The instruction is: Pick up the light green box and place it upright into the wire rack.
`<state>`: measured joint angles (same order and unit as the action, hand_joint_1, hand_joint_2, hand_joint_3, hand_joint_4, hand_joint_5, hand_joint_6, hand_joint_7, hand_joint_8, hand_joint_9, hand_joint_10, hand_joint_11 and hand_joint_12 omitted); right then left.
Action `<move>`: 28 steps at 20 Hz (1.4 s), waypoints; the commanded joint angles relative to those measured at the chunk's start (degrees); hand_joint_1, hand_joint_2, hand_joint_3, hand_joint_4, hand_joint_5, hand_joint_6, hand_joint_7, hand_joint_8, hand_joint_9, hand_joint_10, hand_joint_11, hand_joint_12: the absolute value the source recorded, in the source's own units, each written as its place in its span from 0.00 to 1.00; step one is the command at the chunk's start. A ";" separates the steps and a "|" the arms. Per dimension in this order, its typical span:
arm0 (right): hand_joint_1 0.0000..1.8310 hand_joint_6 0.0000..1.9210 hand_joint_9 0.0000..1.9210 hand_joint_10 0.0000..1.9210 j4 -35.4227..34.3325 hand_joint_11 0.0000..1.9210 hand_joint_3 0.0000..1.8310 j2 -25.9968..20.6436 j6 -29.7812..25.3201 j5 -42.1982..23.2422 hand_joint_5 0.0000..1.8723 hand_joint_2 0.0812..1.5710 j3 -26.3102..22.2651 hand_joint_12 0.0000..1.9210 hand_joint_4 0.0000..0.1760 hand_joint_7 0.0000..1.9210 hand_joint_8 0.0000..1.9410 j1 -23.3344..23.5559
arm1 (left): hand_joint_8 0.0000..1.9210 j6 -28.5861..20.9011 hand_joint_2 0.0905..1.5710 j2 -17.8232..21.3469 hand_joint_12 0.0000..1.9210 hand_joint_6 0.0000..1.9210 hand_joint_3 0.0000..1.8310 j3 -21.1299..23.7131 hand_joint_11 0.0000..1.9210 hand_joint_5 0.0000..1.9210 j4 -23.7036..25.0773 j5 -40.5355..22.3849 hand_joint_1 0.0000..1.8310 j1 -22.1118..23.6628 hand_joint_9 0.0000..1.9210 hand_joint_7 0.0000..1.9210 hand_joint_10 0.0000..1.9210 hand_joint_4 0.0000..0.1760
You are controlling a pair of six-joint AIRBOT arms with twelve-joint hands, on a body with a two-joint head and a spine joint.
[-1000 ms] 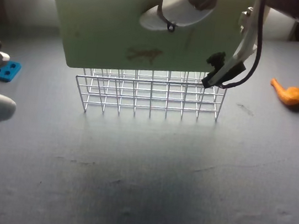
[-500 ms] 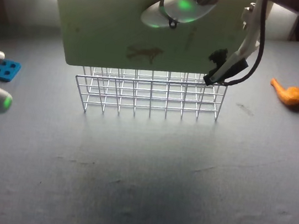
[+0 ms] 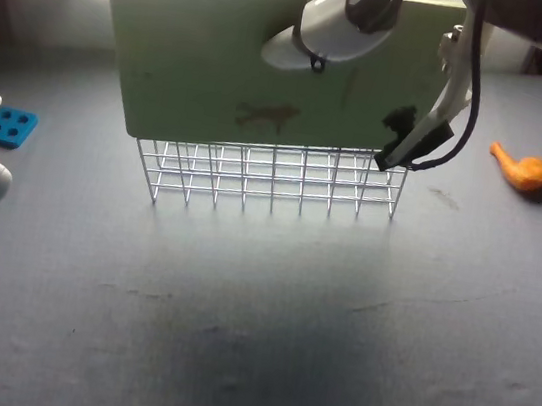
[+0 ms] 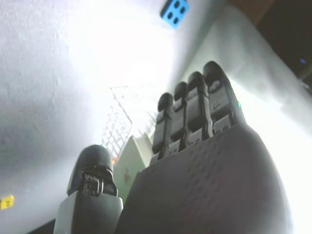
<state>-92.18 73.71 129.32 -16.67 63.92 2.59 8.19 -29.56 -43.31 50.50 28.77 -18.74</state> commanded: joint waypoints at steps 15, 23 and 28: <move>0.75 0.39 0.44 0.69 1.49 0.32 0.00 1.75 -0.26 -0.45 0.54 0.69 2.91 0.80 0.00 0.52 0.56 -1.13 | 0.00 15.05 0.80 -0.04 0.11 0.00 0.00 -2.51 0.00 0.06 -9.40 0.05 0.00 5.16 0.04 0.05 0.00 0.00; 0.75 0.41 0.45 0.68 1.64 0.31 0.00 1.89 -0.27 -0.47 0.53 0.69 3.12 0.80 0.00 0.52 0.56 -1.48 | 0.00 15.82 0.80 -0.50 0.10 0.00 0.00 -1.82 0.00 0.06 -9.41 1.92 0.00 6.94 0.03 0.05 0.00 0.00; 0.75 0.42 0.45 0.67 1.57 0.31 0.00 2.17 -0.36 -0.49 0.53 0.69 3.71 0.79 0.00 0.53 0.55 -0.84 | 0.00 15.99 0.80 -0.52 0.07 0.00 0.00 -1.83 0.00 0.06 -9.42 1.92 0.00 6.94 0.02 0.04 0.00 0.00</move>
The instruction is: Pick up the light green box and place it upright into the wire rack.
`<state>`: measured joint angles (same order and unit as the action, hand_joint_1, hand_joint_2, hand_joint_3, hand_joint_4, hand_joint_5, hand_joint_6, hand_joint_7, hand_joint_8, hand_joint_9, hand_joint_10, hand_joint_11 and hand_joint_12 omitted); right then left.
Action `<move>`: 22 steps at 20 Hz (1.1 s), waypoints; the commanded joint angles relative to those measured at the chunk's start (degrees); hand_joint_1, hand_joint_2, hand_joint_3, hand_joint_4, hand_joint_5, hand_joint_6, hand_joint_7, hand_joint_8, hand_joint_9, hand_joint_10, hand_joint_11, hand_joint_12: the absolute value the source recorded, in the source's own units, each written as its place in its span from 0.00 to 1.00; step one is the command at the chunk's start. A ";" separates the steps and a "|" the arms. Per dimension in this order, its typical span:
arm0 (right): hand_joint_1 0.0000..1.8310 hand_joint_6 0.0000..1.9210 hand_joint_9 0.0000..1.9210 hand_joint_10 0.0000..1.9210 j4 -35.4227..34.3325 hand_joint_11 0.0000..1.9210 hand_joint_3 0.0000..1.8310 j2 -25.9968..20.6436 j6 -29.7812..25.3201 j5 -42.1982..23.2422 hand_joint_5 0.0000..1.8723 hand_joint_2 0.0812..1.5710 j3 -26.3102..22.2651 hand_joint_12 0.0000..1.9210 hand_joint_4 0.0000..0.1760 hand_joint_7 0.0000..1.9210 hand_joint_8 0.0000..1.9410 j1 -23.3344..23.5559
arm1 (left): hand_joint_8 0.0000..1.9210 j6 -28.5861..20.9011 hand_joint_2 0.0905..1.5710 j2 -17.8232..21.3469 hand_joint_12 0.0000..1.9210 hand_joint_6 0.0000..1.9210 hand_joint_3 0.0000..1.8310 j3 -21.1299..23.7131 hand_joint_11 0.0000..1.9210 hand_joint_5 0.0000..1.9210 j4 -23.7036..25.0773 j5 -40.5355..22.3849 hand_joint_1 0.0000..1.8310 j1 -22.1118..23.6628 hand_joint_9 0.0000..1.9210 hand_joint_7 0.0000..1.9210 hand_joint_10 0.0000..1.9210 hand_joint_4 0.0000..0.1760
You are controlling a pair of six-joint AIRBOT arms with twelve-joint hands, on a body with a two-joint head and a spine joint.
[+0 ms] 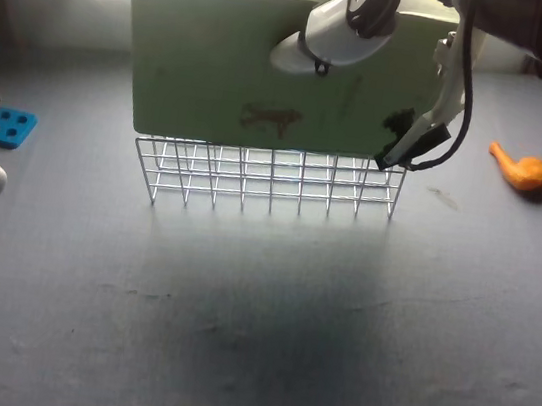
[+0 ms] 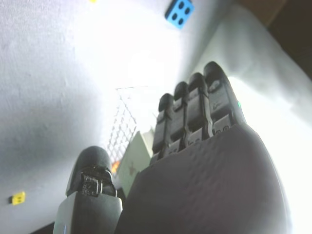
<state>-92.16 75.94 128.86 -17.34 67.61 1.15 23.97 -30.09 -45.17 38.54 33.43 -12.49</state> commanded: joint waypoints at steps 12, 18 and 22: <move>0.75 0.38 0.45 0.68 1.51 0.33 0.00 -0.35 -0.77 -2.00 0.54 0.69 0.32 0.81 0.00 0.52 0.56 1.11 | 0.00 1.72 0.82 0.01 0.12 0.00 0.00 -0.07 0.00 0.05 0.65 -2.10 0.00 0.89 0.03 0.04 0.00 0.00; 0.76 0.38 0.46 0.67 7.25 0.34 0.00 -0.22 -5.26 -2.71 0.53 0.68 0.29 0.78 0.00 0.53 0.53 0.88 | 0.00 1.75 0.81 -0.01 0.12 0.00 0.00 0.33 0.00 0.04 0.56 -1.99 0.00 1.07 0.04 0.04 0.00 0.00; 0.76 0.39 0.46 0.67 9.40 0.34 0.00 0.52 -4.57 -2.62 0.53 0.69 0.32 0.78 0.00 0.53 0.54 0.43 | 0.00 1.75 0.81 -0.07 0.11 0.00 0.00 0.58 0.00 0.04 0.58 -1.99 0.00 1.24 0.04 0.05 0.00 0.00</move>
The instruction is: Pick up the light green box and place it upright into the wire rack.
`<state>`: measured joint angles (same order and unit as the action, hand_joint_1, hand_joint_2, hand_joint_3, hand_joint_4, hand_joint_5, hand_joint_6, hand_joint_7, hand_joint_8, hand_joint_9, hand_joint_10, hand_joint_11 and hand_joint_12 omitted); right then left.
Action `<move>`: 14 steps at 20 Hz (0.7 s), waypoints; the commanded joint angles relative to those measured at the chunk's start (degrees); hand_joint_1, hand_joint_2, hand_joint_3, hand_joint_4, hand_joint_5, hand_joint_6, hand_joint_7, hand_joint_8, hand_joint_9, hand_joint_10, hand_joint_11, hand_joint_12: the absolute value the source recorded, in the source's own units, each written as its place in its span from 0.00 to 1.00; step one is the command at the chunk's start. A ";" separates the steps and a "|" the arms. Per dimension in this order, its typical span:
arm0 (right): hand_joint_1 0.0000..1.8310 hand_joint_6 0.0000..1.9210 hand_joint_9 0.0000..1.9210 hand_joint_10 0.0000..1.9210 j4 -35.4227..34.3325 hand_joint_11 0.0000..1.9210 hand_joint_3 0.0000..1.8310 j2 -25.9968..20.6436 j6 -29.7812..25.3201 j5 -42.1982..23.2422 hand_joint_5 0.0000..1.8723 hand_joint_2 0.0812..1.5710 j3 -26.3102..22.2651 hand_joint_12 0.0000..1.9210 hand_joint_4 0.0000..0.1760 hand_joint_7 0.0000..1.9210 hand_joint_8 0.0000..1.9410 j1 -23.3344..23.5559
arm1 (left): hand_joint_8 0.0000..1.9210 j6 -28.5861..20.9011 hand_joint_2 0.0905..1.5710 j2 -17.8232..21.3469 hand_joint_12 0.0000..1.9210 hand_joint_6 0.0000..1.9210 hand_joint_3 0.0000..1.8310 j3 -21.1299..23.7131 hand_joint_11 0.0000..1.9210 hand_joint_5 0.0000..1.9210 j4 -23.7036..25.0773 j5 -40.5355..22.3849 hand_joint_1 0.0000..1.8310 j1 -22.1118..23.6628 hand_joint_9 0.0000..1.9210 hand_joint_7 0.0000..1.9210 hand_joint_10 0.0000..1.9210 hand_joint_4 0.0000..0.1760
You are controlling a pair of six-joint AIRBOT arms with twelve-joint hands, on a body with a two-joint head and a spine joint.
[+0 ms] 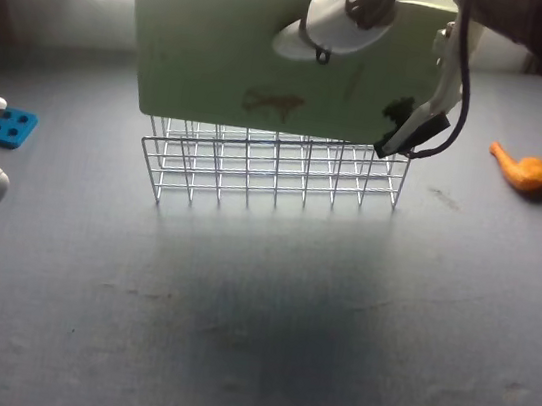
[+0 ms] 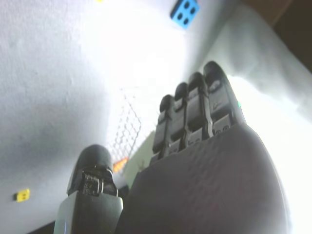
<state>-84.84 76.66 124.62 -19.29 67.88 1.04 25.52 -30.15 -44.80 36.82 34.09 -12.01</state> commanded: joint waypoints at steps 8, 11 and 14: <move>0.75 0.40 0.46 0.68 2.43 0.33 0.00 1.53 0.92 -0.93 0.53 0.69 0.32 0.80 0.00 0.52 0.55 -0.96 | 0.00 0.20 0.81 -0.05 0.13 0.00 0.00 -0.09 0.00 0.06 2.29 -2.65 0.00 0.77 0.04 0.05 0.00 0.00; 0.75 0.39 0.46 0.68 2.48 0.33 0.00 1.55 0.96 -1.30 0.53 0.69 0.33 0.80 0.00 0.52 0.55 -1.46 | 0.00 0.20 0.81 -0.05 0.11 0.00 0.00 -0.29 0.00 0.06 1.94 -2.64 0.00 0.77 0.04 0.05 0.00 0.00; 0.76 0.38 0.48 0.64 2.53 0.35 0.00 1.60 1.24 -1.30 0.55 0.68 0.60 0.76 0.00 0.54 0.51 -2.03 | 0.00 0.20 0.81 -0.08 0.13 0.00 0.00 -0.42 0.00 0.06 1.83 -2.49 0.00 0.77 0.04 0.05 0.00 0.00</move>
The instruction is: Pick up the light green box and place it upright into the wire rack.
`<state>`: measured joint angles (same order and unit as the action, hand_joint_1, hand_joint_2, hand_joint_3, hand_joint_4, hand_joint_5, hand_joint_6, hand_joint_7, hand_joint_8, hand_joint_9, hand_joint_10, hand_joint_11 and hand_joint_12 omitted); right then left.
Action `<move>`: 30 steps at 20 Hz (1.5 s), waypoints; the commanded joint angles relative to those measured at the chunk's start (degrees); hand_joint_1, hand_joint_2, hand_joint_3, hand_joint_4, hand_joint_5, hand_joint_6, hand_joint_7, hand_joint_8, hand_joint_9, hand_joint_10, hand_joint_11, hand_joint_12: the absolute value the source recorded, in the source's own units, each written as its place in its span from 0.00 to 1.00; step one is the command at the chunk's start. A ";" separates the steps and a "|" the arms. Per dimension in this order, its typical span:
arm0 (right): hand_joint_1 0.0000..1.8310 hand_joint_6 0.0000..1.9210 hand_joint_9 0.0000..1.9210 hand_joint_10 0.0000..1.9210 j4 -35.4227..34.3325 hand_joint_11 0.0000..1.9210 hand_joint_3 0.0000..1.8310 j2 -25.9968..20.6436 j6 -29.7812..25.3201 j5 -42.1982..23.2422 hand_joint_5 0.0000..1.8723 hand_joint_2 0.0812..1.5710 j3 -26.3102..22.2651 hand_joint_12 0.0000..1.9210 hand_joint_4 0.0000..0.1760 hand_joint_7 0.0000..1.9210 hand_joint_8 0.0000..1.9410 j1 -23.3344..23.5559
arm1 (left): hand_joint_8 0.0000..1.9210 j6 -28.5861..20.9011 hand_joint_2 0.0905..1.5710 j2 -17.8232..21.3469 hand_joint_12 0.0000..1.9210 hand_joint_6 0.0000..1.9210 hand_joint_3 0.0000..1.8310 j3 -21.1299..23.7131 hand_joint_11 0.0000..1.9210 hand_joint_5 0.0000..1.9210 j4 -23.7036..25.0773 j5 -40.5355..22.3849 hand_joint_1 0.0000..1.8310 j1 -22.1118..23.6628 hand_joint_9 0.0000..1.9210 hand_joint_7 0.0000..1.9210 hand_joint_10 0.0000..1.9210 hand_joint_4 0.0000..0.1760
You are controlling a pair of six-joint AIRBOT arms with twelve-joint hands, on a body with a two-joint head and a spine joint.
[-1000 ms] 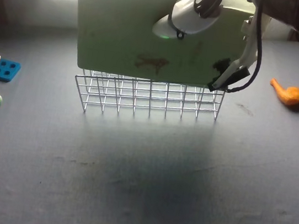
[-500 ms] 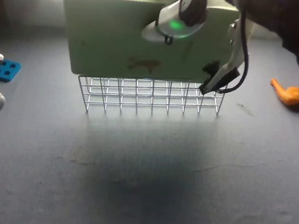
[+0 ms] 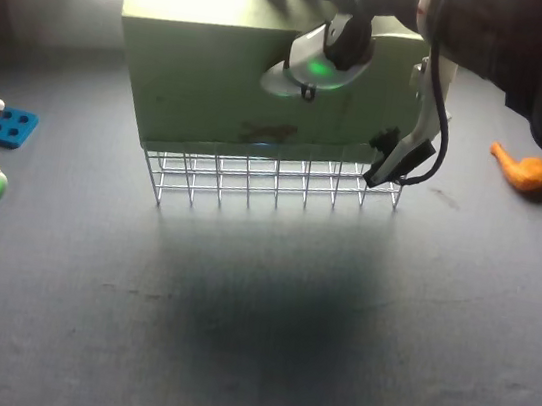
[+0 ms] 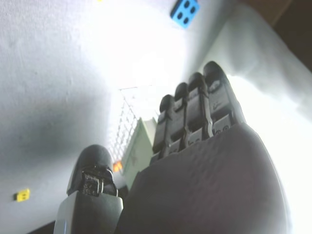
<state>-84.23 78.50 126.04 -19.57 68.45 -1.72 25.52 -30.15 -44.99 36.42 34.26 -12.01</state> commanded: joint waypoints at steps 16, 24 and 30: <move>0.63 0.09 0.37 0.34 2.24 0.13 0.00 2.60 -2.50 -3.82 0.40 0.63 2.65 0.76 0.00 0.46 0.04 -3.33 | 0.00 0.21 0.81 -0.08 0.08 0.00 0.00 -0.12 0.00 0.05 2.04 -2.49 0.00 0.92 0.04 0.04 0.00 0.00; 0.57 0.00 0.23 0.20 4.07 0.00 0.00 3.11 -2.63 -3.66 0.25 0.61 3.88 0.75 0.00 0.27 0.00 -3.31 | 0.00 0.21 0.81 -0.08 0.10 0.00 0.00 -0.04 0.00 0.05 2.03 -2.40 0.00 0.92 0.03 0.04 0.00 0.00; 0.47 0.00 0.00 0.01 3.97 0.00 0.00 1.86 -2.62 -2.49 0.00 0.54 3.57 0.25 0.00 0.00 0.00 -1.76 | 0.00 0.21 0.81 -0.08 0.13 0.00 0.00 0.03 0.00 0.04 2.04 -2.40 0.00 0.97 0.02 0.03 0.00 0.00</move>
<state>-82.39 80.58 123.66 -20.75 72.07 -4.32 25.52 -30.20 -44.97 36.16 34.63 -11.66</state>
